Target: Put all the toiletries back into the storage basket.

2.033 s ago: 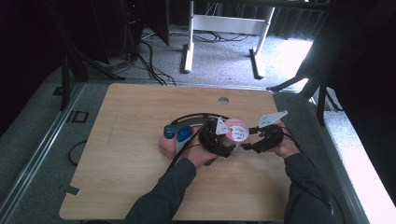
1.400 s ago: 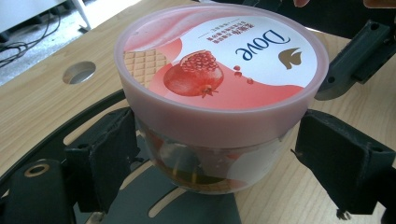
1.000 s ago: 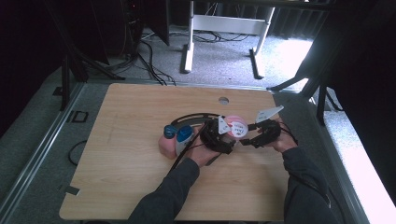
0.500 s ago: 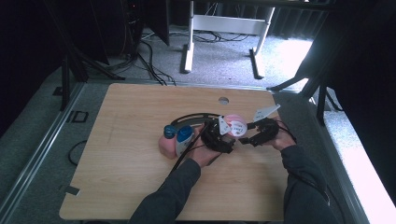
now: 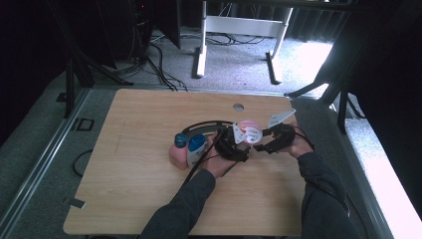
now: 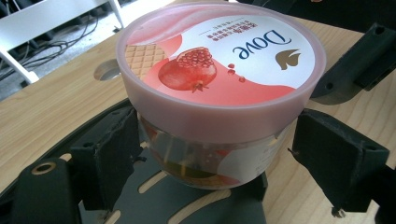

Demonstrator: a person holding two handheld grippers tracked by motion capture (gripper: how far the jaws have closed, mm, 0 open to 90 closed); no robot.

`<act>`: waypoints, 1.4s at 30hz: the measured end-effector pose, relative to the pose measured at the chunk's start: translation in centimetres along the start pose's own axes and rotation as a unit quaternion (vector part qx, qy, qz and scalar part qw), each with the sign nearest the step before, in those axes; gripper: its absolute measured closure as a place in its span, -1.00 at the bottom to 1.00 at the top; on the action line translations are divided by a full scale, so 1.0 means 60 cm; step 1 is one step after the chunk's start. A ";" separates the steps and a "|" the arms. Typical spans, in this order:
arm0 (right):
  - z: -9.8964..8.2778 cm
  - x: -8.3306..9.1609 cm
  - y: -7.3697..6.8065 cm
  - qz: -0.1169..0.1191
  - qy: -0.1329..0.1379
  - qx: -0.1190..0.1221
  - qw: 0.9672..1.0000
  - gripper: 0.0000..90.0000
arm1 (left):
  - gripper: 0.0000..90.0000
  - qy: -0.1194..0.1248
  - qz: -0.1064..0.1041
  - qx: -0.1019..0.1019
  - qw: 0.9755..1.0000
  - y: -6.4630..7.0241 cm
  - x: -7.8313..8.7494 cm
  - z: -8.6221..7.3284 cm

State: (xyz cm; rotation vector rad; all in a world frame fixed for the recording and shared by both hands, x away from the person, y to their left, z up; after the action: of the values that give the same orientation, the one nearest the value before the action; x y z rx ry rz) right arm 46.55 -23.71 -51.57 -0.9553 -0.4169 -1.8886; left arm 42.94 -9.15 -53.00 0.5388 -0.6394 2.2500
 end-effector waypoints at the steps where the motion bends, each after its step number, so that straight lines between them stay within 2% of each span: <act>1: 0.000 -0.001 0.002 0.000 -0.001 0.000 1.000 -0.43 | -0.64 -0.001 0.001 0.001 1.000 0.000 -0.002 -0.001; 5: 0.000 -0.004 0.005 -0.002 -0.002 -0.002 1.000 -0.43 | -0.64 0.001 0.001 0.012 1.000 -0.002 -0.005 -0.002; 19: 0.008 -0.008 0.011 -0.007 -0.006 -0.002 1.000 -0.42 | -0.64 0.002 0.015 0.017 1.000 -0.007 -0.011 -0.002; 29: 0.012 -0.008 0.016 -0.013 -0.013 0.004 1.000 -0.40 | -0.64 0.004 0.018 0.021 1.000 -0.010 -0.016 -0.002; 35: 0.013 -0.009 0.019 -0.011 -0.014 0.000 1.000 -0.40 | -0.64 0.005 0.015 0.023 1.000 -0.012 -0.018 -0.002; 42: 0.017 -0.013 0.023 -0.013 -0.014 -0.003 1.000 -0.40 | -0.64 0.006 0.022 0.025 0.999 -0.017 -0.022 -0.003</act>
State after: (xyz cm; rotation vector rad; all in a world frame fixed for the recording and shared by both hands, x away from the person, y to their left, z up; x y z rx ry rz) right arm 48.36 -23.28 -51.67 -0.9851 -0.4422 -1.9032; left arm 44.49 -9.13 -53.57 0.5413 -0.5953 2.3152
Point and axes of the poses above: each handheld gripper's, and its own axes: x roughly backward along the jaws, z roughly out of its top, y roughly to its right, the point moved 6 cm from there along -x, roughly forward along the jaws, and after that the axes turned 9 degrees about -x, right-handed, at the moved point
